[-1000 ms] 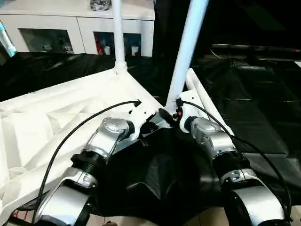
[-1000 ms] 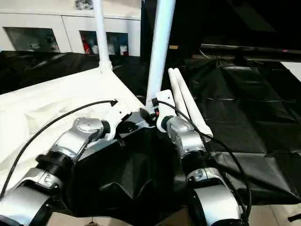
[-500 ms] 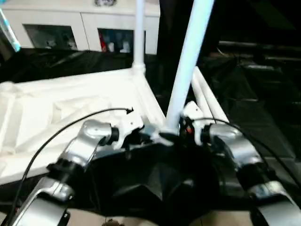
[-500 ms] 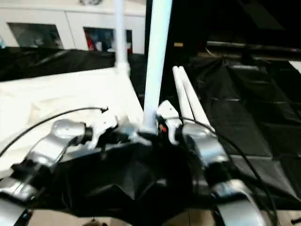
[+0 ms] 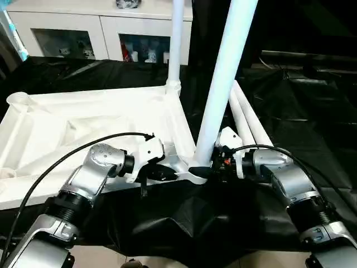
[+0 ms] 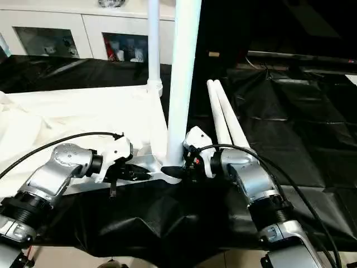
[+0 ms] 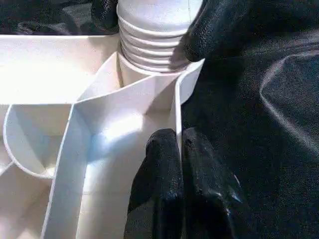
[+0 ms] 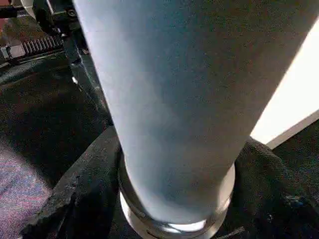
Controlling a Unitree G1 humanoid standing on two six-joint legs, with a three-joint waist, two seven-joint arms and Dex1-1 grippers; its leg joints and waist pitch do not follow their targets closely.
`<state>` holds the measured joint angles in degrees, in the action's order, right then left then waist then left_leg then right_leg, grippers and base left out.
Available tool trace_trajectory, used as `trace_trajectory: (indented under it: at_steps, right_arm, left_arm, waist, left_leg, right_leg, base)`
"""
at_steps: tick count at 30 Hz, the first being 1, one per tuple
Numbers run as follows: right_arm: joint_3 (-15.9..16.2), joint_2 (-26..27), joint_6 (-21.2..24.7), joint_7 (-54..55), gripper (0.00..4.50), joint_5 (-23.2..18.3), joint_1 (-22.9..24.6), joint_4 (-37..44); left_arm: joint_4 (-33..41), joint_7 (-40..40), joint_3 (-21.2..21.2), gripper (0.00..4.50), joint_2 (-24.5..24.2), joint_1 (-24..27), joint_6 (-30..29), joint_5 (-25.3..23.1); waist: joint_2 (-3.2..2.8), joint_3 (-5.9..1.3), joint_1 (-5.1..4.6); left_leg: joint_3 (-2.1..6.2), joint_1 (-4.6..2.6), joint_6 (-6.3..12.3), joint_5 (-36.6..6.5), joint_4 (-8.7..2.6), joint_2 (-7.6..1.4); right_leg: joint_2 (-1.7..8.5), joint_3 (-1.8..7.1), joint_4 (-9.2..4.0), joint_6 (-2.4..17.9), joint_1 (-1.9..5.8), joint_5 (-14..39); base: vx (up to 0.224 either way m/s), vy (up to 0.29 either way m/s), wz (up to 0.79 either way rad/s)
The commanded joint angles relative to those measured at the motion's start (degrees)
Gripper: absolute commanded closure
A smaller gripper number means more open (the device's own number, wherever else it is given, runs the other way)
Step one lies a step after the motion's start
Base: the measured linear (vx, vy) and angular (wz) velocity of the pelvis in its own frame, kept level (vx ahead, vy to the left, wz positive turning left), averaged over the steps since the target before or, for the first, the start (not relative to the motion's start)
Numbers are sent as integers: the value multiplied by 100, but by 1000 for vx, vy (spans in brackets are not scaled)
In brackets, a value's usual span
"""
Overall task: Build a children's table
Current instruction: Rotate leg to tighten
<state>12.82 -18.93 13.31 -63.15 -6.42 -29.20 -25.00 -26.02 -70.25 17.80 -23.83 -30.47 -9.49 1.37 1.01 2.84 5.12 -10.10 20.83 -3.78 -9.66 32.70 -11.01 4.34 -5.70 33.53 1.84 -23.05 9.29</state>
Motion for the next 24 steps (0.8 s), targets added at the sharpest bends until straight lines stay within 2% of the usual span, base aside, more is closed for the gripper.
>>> trace_trajectory:
  at_steps: [1, 5, 8, 10, 12, 13, 14, 15, 16, 17, 18, 19, 21, 22, 24]
  right_arm:
    - [155, 36, 82, -108, 174, -23, 66, 111]
    - [104, 149, 127, 135, 176, 0, 81, -19]
    - [-79, 454, 311, 887, 176, 101, -20, -422]
    - [-358, 853, 541, 1878, 177, 164, -197, -933]
    - [-581, 1156, 633, 2523, 177, 122, -363, -1301]
    - [-658, 1289, 682, 2784, 177, 105, -454, -1474]
    - [-703, 1402, 659, 2991, 177, 103, -535, -1623]
    - [-733, 1524, 587, 3203, 177, 116, -624, -1777]
    - [-733, 1524, 587, 3203, 177, 116, -624, -1777]
    - [-807, 1798, 401, 3603, 177, 139, -833, -2077]
    - [-807, 1798, 401, 3603, 177, 139, -833, -2077]
    - [-852, 1972, 165, 3894, 177, 224, -996, -2318]
    - [-874, 2018, 86, 3975, 177, 269, -1047, -2405]
    - [-928, 2080, -51, 3888, 121, 229, -1092, -2460]
    - [-974, 2091, -44, 3789, 107, 162, -1101, -2448]
  left_arm:
    - [138, -47, 83, 450, 79, 13, 93, 43]
    - [62, 144, 65, 450, 137, -13, 87, -11]
    - [-196, 686, -67, 450, 378, -180, -83, -87]
    - [-435, 1241, -218, 450, 701, -400, -369, -103]
    - [-603, 1664, -308, 450, 960, -587, -568, -123]
    - [-684, 1868, -330, 450, 1080, -678, -635, -148]
    - [-771, 2055, -337, 450, 1179, -760, -672, -190]
    - [-879, 2250, -345, 450, 1285, -847, -684, -239]
    - [-879, 2250, -345, 450, 1285, -847, -684, -239]
    - [-1094, 2575, -346, 450, 1492, -1014, -648, -345]
    - [-1094, 2575, -346, 450, 1492, -1014, -648, -345]
    - [-1230, 2685, -305, 450, 1589, -1104, -525, -455]
    - [-1266, 2707, -288, 450, 1607, -1126, -493, -485]
    - [-1254, 2661, -229, 450, 1610, -1120, -419, -516]
    - [-1220, 2606, -203, 450, 1595, -1100, -383, -511]
  waist:
    - [0, -382, -4]
    - [7, -374, -9]
    - [21, -349, -26]
    - [0, -297, -75]
    - [-2, -285, -114]
    - [8, -299, -128]
    - [12, -300, -148]
    - [-32, -299, -166]
    - [-13, -306, -205]
    - [-30, -312, -200]
    - [-29, -318, -220]
    - [-17, -333, -213]
    - [-23, -336, -221]
    - [-3, -352, -212]
    - [-13, -357, -197]
  left_leg:
    - [48, -64, 241, -1091, -326, -255]
    - [49, -65, 230, -1140, -326, -249]
    - [59, -74, 158, -1314, -338, -241]
    - [77, -139, -11, -1727, -354, -215]
    - [97, -187, -121, -1960, -324, -185]
    - [123, -172, -118, -2002, -329, -183]
    - [118, -157, -99, -1992, -330, -182]
    - [122, -171, -83, -2028, -331, -179]
    - [125, -173, -74, -2080, -326, -175]
    - [131, -166, -61, -2062, -329, -175]
    - [127, -158, -68, -2034, -331, -177]
    - [128, -145, -38, -1976, -340, -190]
    - [124, -138, -35, -1968, -343, -193]
    - [118, -122, -2, -1878, -345, -201]
    - [100, -101, 56, -1695, -347, -207]
  right_leg:
    - [433, 331, -347, 1005, 324, 1373]
    - [435, 330, -365, 970, 318, 1496]
    - [442, 326, -408, 862, 308, 1885]
    - [444, 307, -493, 694, 250, 2708]
    - [463, 274, -582, 512, 215, 3302]
    - [474, 252, -600, 400, 239, 3434]
    - [469, 258, -605, 363, 237, 3417]
    - [458, 262, -618, 351, 211, 3363]
    - [446, 254, -609, 373, 209, 3322]
    - [450, 252, -609, 377, 222, 3279]
    - [447, 263, -600, 410, 208, 3177]
    - [448, 269, -578, 462, 235, 2988]
    - [453, 276, -555, 539, 230, 2839]
    - [462, 294, -535, 582, 248, 2666]
    - [453, 317, -490, 692, 266, 2315]
  base:
    - [0, 0, 0]
    - [0, 0, 0]
    - [0, 0, 0]
    - [0, 0, 0]
    - [0, 0, 0]
    - [0, 0, 0]
    - [0, 0, 0]
    - [0, 0, 0]
    - [0, 0, 0]
    - [0, 0, 0]
    - [0, 0, 0]
    - [0, 0, 0]
    - [0, 0, 0]
    - [0, 0, 0]
    - [0, 0, 0]
